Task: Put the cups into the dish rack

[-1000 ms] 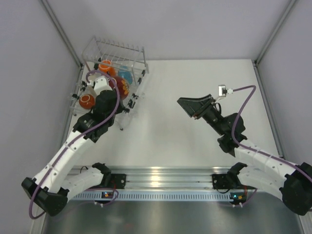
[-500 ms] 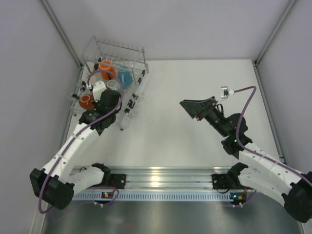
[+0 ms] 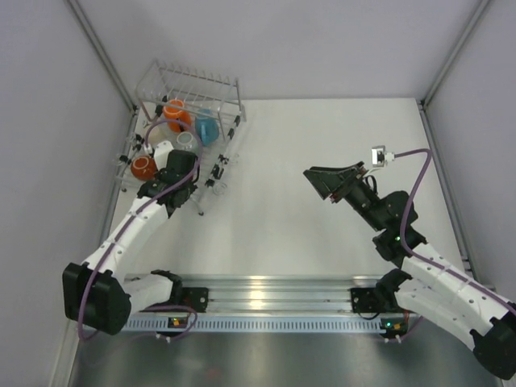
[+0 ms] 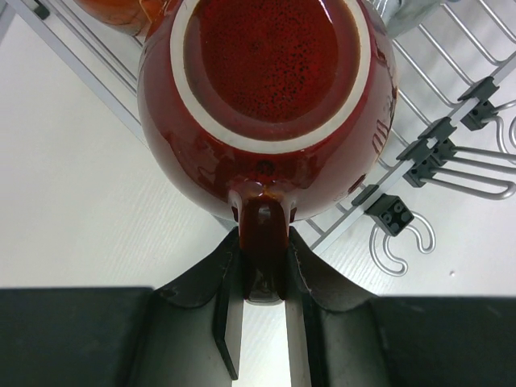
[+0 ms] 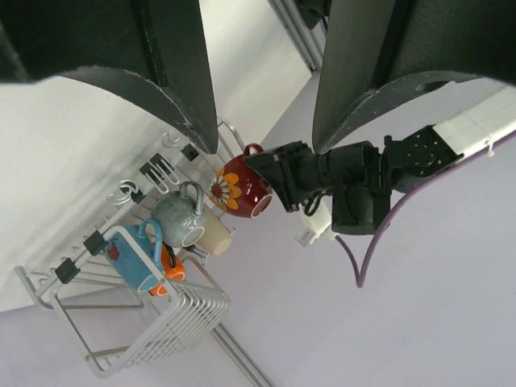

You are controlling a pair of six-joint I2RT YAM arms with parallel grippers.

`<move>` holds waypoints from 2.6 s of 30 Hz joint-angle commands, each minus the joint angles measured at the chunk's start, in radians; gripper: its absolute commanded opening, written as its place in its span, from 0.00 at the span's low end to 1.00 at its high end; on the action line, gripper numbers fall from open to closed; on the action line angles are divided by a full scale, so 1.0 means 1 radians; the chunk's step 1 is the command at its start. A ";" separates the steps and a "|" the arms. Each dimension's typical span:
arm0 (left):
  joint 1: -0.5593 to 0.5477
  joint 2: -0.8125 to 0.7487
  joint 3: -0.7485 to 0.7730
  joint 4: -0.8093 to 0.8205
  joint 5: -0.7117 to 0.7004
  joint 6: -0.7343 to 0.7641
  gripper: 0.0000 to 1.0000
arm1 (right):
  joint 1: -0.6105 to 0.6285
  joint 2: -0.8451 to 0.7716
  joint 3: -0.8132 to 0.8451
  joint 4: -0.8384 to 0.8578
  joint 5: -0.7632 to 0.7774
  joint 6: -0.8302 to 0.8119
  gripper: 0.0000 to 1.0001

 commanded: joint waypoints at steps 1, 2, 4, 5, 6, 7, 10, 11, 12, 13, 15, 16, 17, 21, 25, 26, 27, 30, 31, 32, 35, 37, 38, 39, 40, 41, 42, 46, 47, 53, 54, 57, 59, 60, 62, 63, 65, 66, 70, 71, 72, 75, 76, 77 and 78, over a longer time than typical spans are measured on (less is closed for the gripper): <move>0.016 0.007 -0.007 0.159 -0.031 -0.035 0.00 | -0.016 -0.018 0.027 -0.011 0.021 -0.037 0.51; 0.019 0.008 -0.013 0.170 -0.031 -0.035 0.00 | -0.015 -0.015 0.028 -0.011 0.019 -0.038 0.51; 0.025 0.019 -0.019 0.186 -0.022 -0.040 0.00 | -0.016 -0.010 0.030 -0.011 0.019 -0.040 0.51; 0.036 0.023 -0.018 0.189 -0.021 -0.046 0.00 | -0.016 -0.008 0.031 -0.011 0.018 -0.042 0.51; 0.040 0.030 -0.018 0.192 -0.021 -0.051 0.00 | -0.015 -0.007 0.031 -0.011 0.018 -0.042 0.51; 0.045 0.037 -0.022 0.198 -0.014 -0.058 0.00 | -0.015 -0.005 0.030 -0.011 0.018 -0.042 0.51; 0.063 0.053 -0.031 0.218 0.008 -0.072 0.00 | -0.016 -0.002 0.027 -0.010 0.019 -0.043 0.51; 0.071 0.059 -0.041 0.224 0.018 -0.078 0.00 | -0.016 -0.002 0.027 -0.008 0.019 -0.043 0.51; 0.073 0.062 -0.045 0.235 0.023 -0.080 0.00 | -0.015 -0.004 0.025 -0.008 0.019 -0.043 0.51; 0.074 0.063 -0.051 0.239 0.025 -0.081 0.00 | -0.016 -0.005 0.027 -0.011 0.019 -0.048 0.51; 0.074 0.068 -0.056 0.245 0.028 -0.081 0.00 | -0.016 -0.008 0.028 -0.021 0.023 -0.054 0.51; 0.076 0.069 -0.056 0.247 0.025 -0.083 0.00 | -0.016 -0.013 0.028 -0.025 0.024 -0.060 0.51; 0.076 0.069 -0.056 0.250 0.026 -0.083 0.00 | -0.016 -0.015 0.028 -0.030 0.029 -0.061 0.51; 0.077 0.080 -0.054 0.255 0.031 -0.094 0.00 | -0.016 -0.016 0.028 -0.031 0.035 -0.066 0.51; 0.077 0.094 -0.051 0.255 0.040 -0.104 0.00 | -0.016 -0.007 0.028 -0.025 0.032 -0.065 0.51; 0.077 0.096 -0.051 0.253 0.041 -0.107 0.00 | -0.016 -0.005 0.028 -0.025 0.032 -0.065 0.51; 0.077 0.097 -0.053 0.253 0.043 -0.111 0.00 | -0.015 -0.005 0.028 -0.024 0.032 -0.063 0.51; 0.077 0.099 -0.065 0.262 0.037 -0.132 0.00 | -0.016 -0.004 0.030 -0.021 0.032 -0.063 0.51; 0.077 0.102 -0.065 0.262 0.040 -0.131 0.00 | -0.016 -0.002 0.034 -0.025 0.032 -0.069 0.51; 0.077 0.111 -0.064 0.262 0.040 -0.130 0.00 | -0.015 -0.005 0.037 -0.030 0.032 -0.072 0.51; 0.077 0.128 -0.061 0.262 0.040 -0.129 0.00 | -0.016 -0.013 0.045 -0.045 0.032 -0.081 0.51; 0.077 0.135 -0.059 0.262 0.046 -0.137 0.00 | -0.016 -0.018 0.048 -0.050 0.036 -0.086 0.51; 0.077 0.138 -0.059 0.262 0.054 -0.138 0.00 | -0.015 -0.018 0.048 -0.051 0.036 -0.088 0.51; 0.077 0.149 -0.056 0.262 0.057 -0.138 0.01 | -0.016 -0.019 0.048 -0.053 0.038 -0.088 0.51; 0.076 0.154 -0.054 0.264 0.058 -0.138 0.03 | -0.016 -0.018 0.050 -0.053 0.038 -0.088 0.51; 0.077 0.158 -0.054 0.264 0.058 -0.138 0.06 | -0.016 -0.018 0.051 -0.054 0.036 -0.089 0.51; 0.077 0.166 -0.053 0.262 0.058 -0.137 0.12 | -0.016 -0.018 0.053 -0.056 0.036 -0.089 0.51; 0.076 0.174 -0.048 0.262 0.071 -0.135 0.24 | -0.015 -0.016 0.054 -0.056 0.035 -0.089 0.51; 0.076 0.174 -0.047 0.262 0.071 -0.135 0.26 | -0.016 -0.018 0.054 -0.057 0.033 -0.091 0.51; 0.076 0.157 -0.058 0.262 0.060 -0.144 0.38 | -0.015 -0.024 0.053 -0.082 0.041 -0.089 0.51; 0.076 0.155 -0.056 0.259 0.064 -0.144 0.39 | -0.016 -0.025 0.053 -0.084 0.042 -0.088 0.51; 0.076 0.155 -0.056 0.261 0.077 -0.146 0.46 | -0.016 -0.027 0.053 -0.088 0.044 -0.088 0.51; 0.076 0.148 -0.061 0.259 0.078 -0.147 0.47 | -0.016 -0.031 0.053 -0.094 0.046 -0.088 0.51; 0.076 0.145 -0.062 0.259 0.081 -0.149 0.48 | -0.016 -0.033 0.053 -0.097 0.046 -0.089 0.51; 0.076 0.131 -0.061 0.258 0.086 -0.146 0.49 | -0.016 -0.032 0.054 -0.108 0.047 -0.091 0.51; 0.077 0.111 -0.059 0.256 0.087 -0.147 0.52 | -0.016 -0.031 0.062 -0.114 0.047 -0.094 0.51; 0.076 0.074 -0.050 0.252 0.089 -0.141 0.62 | -0.015 -0.024 0.072 -0.158 0.049 -0.101 0.51; 0.077 0.062 -0.032 0.244 0.087 -0.131 0.69 | -0.016 -0.021 0.088 -0.180 0.047 -0.106 0.52; 0.077 0.010 0.025 0.184 0.071 -0.095 0.90 | -0.015 -0.007 0.122 -0.266 0.044 -0.130 0.64; 0.077 -0.004 0.036 0.186 0.075 -0.083 0.98 | -0.015 -0.005 0.131 -0.286 0.044 -0.144 0.75; 0.076 -0.016 0.047 0.184 0.098 -0.065 0.98 | -0.016 -0.005 0.152 -0.329 0.044 -0.150 0.84; 0.076 -0.075 0.088 0.186 0.182 -0.032 0.98 | -0.016 0.013 0.235 -0.491 0.091 -0.169 0.99; 0.076 -0.105 0.111 0.186 0.208 -0.026 0.98 | -0.016 0.031 0.262 -0.539 0.108 -0.173 0.99; 0.076 -0.118 0.120 0.195 0.247 -0.016 0.98 | -0.016 0.042 0.290 -0.588 0.124 -0.189 0.99; 0.076 -0.130 0.130 0.209 0.286 0.023 0.98 | -0.015 0.051 0.345 -0.641 0.171 -0.195 0.99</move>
